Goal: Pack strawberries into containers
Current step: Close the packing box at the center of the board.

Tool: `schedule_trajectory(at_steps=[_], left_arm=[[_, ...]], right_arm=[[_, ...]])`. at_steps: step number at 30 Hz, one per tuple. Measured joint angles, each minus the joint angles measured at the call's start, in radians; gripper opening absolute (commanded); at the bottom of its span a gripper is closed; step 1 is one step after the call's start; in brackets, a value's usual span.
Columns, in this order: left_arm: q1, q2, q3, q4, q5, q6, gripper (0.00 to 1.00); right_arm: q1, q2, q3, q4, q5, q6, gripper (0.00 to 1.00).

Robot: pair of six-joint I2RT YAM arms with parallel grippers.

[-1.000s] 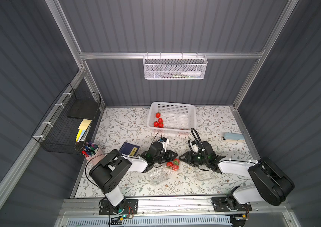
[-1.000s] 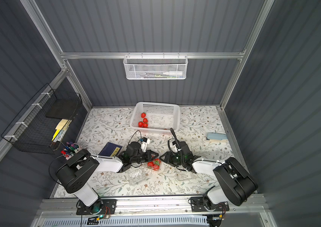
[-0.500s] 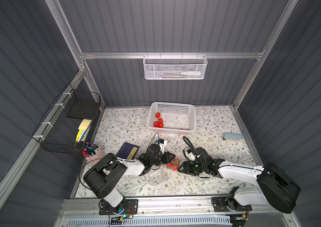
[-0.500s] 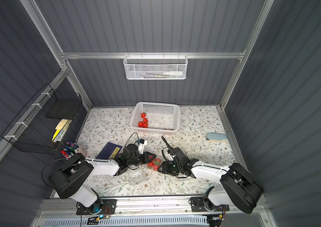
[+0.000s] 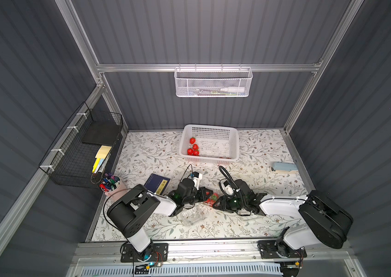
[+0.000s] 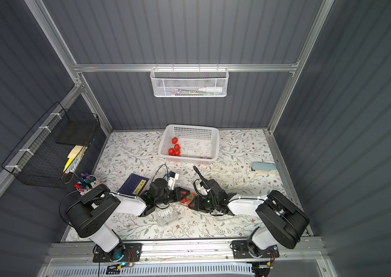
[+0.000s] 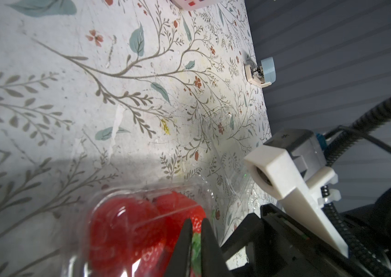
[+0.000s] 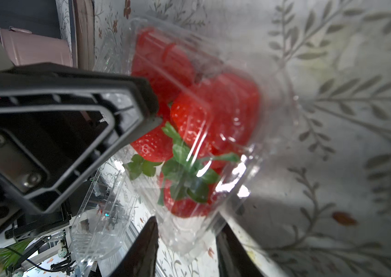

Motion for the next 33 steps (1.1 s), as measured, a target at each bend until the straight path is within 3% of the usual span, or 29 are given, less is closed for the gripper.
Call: schedule_trajectory(at_steps=[13,15,20,33], left_arm=[[-0.004,0.002,0.000,0.008,0.001,-0.007,0.13],[-0.003,0.004,0.000,0.008,0.000,-0.007,0.13],[-0.004,0.014,0.000,0.017,0.002,-0.007,0.13],[-0.004,0.007,-0.006,0.023,0.004,-0.014,0.13]], right_arm=[[-0.053,0.020,-0.020,0.090,-0.017,0.008,0.28],[-0.058,0.022,-0.024,0.101,-0.024,0.008,0.29],[-0.065,0.028,-0.034,0.121,-0.035,0.008,0.43],[-0.084,0.039,-0.048,0.155,-0.073,0.007,0.37]])
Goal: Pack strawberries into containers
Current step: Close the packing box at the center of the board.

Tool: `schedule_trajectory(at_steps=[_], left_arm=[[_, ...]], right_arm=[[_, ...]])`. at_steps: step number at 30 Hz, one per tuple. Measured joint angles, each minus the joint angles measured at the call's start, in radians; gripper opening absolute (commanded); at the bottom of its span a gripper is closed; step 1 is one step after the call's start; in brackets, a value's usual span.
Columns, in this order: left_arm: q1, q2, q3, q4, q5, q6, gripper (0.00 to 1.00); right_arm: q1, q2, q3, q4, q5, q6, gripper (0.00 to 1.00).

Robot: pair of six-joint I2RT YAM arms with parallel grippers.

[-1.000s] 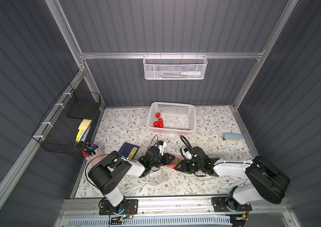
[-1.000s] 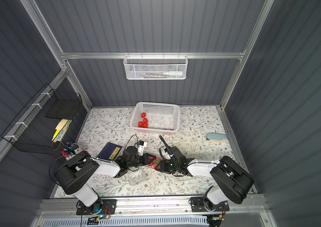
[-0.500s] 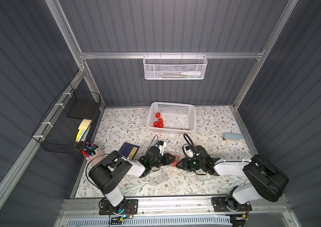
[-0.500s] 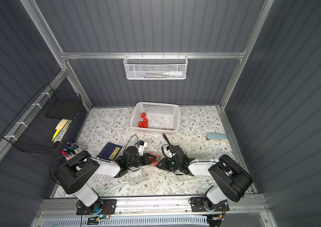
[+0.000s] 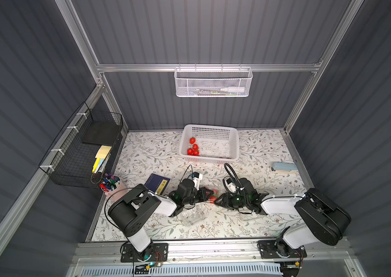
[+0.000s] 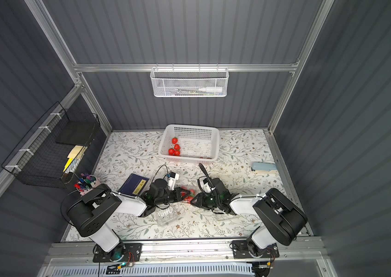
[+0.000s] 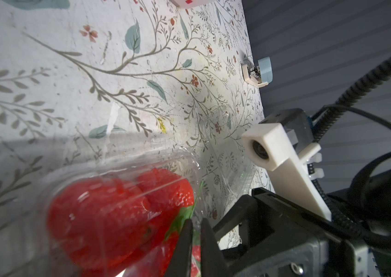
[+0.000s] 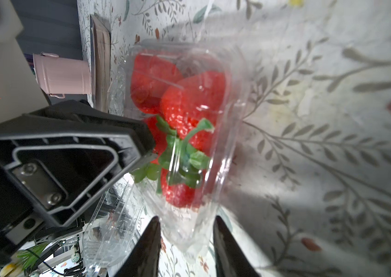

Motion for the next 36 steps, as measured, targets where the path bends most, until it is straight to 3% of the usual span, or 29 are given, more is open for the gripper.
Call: schedule_trajectory(at_steps=[5,11,17,24,27,32,36], left_arm=[[0.000,-0.006,0.001,-0.009,0.000,0.000,0.13],[0.000,-0.006,0.016,-0.027,0.000,0.000,0.13],[0.000,0.040,0.065,-0.032,0.003,0.000,0.13],[0.000,0.051,0.096,-0.064,0.005,0.004,0.13],[0.000,0.051,0.124,-0.107,0.004,0.013,0.13],[-0.001,0.045,0.159,-0.155,-0.004,0.031,0.13],[0.000,0.043,0.154,-0.169,-0.008,0.031,0.12]], right_arm=[[-0.052,0.034,0.016,0.013,-0.054,-0.016,0.37],[-0.145,0.061,0.082,-0.029,-0.091,-0.072,0.49],[-0.190,0.078,0.098,-0.013,-0.137,-0.074,0.51],[-0.170,0.073,0.013,0.048,-0.169,-0.013,0.36],[-0.127,0.006,-0.003,-0.008,-0.161,-0.027,0.38],[-0.063,-0.136,-0.005,-0.124,-0.119,-0.060,0.53],[-0.051,-0.145,-0.008,-0.141,-0.100,-0.056,0.45]])
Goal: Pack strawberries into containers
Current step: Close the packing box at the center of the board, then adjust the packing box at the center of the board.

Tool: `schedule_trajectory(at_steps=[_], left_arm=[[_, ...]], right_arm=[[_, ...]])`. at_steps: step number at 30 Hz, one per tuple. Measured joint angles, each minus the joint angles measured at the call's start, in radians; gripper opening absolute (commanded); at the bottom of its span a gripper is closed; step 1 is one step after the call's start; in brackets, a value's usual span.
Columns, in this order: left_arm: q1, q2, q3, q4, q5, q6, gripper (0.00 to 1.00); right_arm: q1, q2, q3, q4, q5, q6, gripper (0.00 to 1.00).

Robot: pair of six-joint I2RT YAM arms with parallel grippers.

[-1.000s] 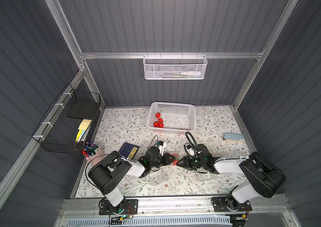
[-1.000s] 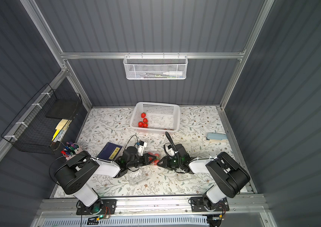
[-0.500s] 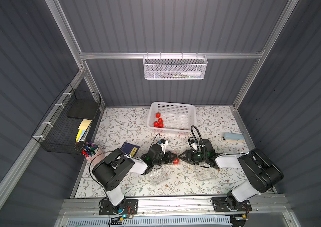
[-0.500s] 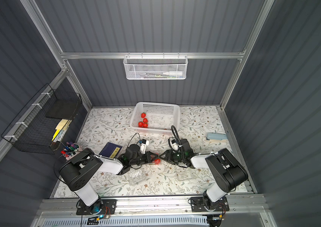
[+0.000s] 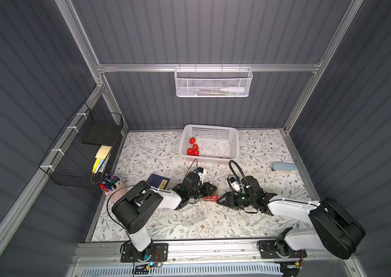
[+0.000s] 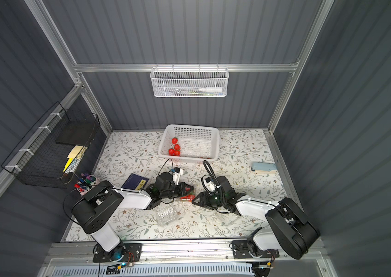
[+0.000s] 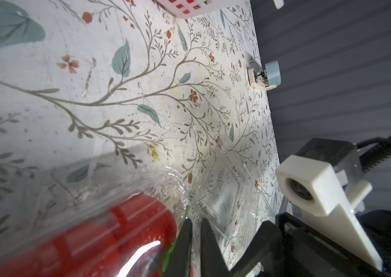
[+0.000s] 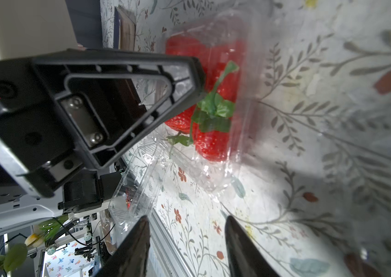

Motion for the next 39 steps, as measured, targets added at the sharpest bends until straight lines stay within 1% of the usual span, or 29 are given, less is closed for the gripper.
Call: schedule_trajectory(at_steps=[1,3,4,6,9,14,17,23,26,30,36,39], left_arm=[[0.000,-0.001,-0.003,0.000,-0.001,0.000,0.12],[0.000,-0.003,-0.004,-0.001,-0.006,0.000,0.12],[0.000,-0.006,-0.004,-0.003,-0.010,0.002,0.12],[0.000,-0.010,-0.004,-0.013,-0.019,0.005,0.12],[0.000,-0.012,-0.001,-0.029,-0.026,0.015,0.12],[0.000,-0.015,0.003,-0.045,-0.030,0.027,0.12],[0.000,-0.015,0.003,-0.046,-0.031,0.027,0.12],[0.005,-0.015,0.003,-0.051,-0.037,0.027,0.12],[0.011,-0.015,0.004,-0.050,-0.037,0.027,0.12],[0.021,-0.011,0.016,-0.052,-0.037,0.034,0.12],[0.027,0.016,0.035,-0.049,-0.026,0.042,0.12],[0.031,0.018,0.038,-0.050,-0.025,0.047,0.12]], right_arm=[[0.008,0.009,0.000,-0.002,0.005,0.000,0.42],[0.041,0.031,0.000,-0.008,0.019,0.001,0.26],[0.062,0.043,0.001,-0.011,0.027,0.000,0.20],[0.105,0.069,0.003,-0.019,0.049,0.001,0.15],[0.147,0.093,0.010,-0.042,0.088,-0.003,0.11],[0.145,0.114,0.046,-0.079,0.182,-0.017,0.11],[0.124,0.148,0.071,-0.076,0.209,-0.028,0.11],[0.027,0.220,0.121,-0.049,0.192,-0.059,0.12],[-0.031,0.264,0.164,-0.047,0.175,-0.098,0.12],[-0.085,0.312,0.214,-0.045,0.143,-0.137,0.17],[-0.130,0.293,0.192,-0.042,0.097,-0.157,0.26],[-0.171,0.293,0.185,-0.036,0.057,-0.153,0.34]])
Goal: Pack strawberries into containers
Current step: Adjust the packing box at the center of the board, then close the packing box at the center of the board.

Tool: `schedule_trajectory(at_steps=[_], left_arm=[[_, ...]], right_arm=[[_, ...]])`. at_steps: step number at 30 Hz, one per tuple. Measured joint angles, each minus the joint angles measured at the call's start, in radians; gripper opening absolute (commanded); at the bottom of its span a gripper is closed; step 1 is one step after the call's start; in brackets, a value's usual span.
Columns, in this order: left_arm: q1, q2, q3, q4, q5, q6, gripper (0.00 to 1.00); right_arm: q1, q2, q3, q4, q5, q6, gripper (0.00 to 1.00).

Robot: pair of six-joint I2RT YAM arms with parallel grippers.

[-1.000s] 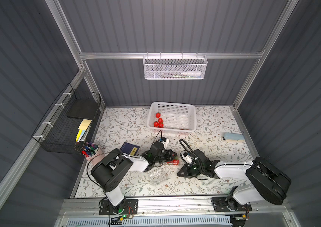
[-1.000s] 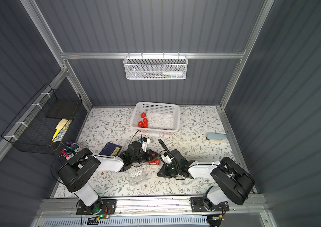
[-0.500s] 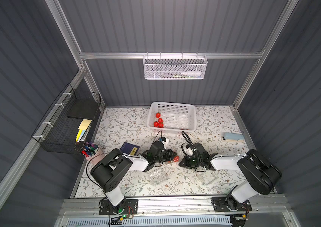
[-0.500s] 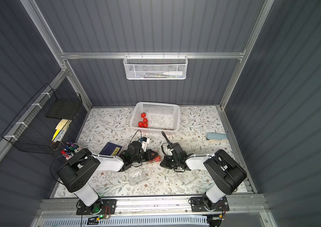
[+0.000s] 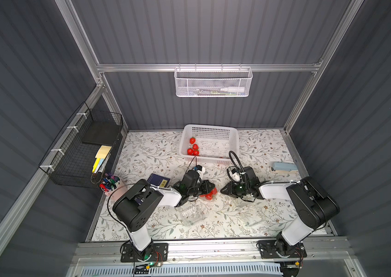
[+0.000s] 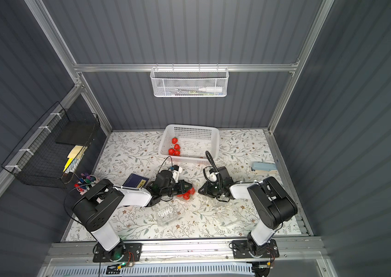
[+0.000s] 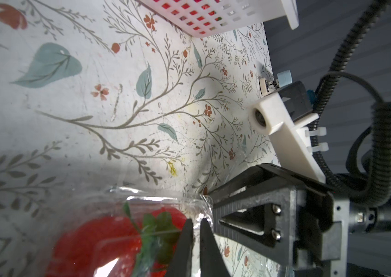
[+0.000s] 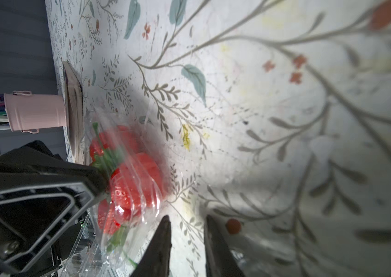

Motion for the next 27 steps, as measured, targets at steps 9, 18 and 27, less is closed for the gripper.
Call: schedule_trajectory(at_steps=[9,18,27], left_arm=[[0.000,0.000,0.000,0.000,0.000,0.002,0.12],[0.000,0.000,-0.002,0.003,0.000,0.002,0.11],[0.001,0.002,-0.034,0.058,0.010,-0.024,0.10]], right_arm=[[-0.027,0.000,-0.002,0.103,-0.087,0.076,0.49],[0.003,0.072,0.000,0.195,-0.116,0.140,0.48],[0.016,0.135,-0.021,0.373,-0.136,0.243,0.33]])
